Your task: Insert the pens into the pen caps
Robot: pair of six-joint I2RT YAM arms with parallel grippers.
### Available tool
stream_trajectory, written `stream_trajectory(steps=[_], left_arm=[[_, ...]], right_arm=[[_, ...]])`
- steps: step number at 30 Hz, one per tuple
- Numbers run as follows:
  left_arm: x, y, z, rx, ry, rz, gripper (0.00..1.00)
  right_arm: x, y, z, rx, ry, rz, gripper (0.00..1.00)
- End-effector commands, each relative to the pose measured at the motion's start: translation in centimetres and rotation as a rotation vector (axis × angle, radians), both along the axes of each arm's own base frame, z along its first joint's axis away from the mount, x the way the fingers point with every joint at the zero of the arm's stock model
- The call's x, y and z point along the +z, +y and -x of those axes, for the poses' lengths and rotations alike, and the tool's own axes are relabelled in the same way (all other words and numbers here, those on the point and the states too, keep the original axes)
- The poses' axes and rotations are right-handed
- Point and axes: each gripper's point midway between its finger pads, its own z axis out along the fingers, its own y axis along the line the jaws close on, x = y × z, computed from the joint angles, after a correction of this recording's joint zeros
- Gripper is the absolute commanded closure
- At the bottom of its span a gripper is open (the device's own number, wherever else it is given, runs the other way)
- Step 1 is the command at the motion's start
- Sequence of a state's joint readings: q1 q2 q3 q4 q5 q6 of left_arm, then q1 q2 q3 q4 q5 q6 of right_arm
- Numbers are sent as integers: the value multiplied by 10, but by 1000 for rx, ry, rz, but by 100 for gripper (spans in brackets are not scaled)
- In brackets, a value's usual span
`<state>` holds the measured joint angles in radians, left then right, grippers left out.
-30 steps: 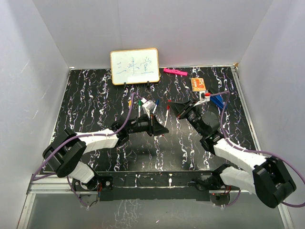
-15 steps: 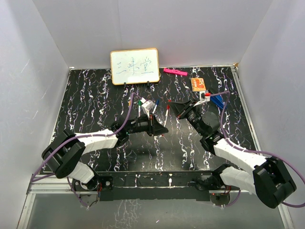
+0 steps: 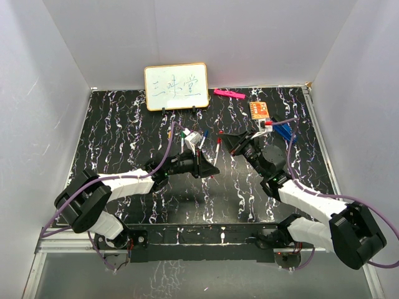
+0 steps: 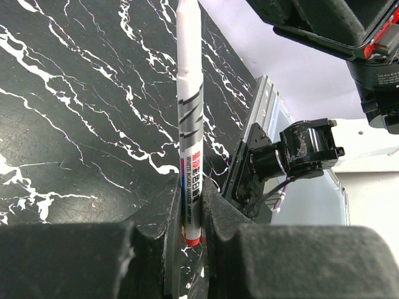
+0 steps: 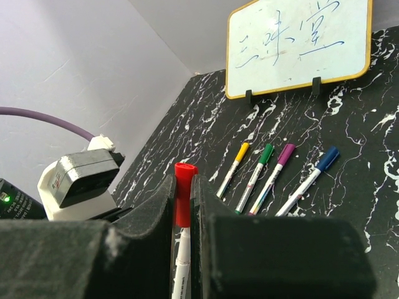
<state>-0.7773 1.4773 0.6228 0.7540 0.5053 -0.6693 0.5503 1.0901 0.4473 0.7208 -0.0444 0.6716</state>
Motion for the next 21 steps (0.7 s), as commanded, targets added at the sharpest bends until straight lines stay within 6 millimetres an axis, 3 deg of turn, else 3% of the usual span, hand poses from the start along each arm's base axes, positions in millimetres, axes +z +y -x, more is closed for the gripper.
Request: stream_trajectory(steps=[1,13,21], left_arm=[[44,1,-13,45,-124,95,100],[44,0,-14,47,-126,91,100],[47,-1,-22,75,-141,95,100]], right_arm=[[5,9,0,30,-19,42,100],[7,11,-4,32,-24,59,100],[-11,18,4,88,32,60,100]])
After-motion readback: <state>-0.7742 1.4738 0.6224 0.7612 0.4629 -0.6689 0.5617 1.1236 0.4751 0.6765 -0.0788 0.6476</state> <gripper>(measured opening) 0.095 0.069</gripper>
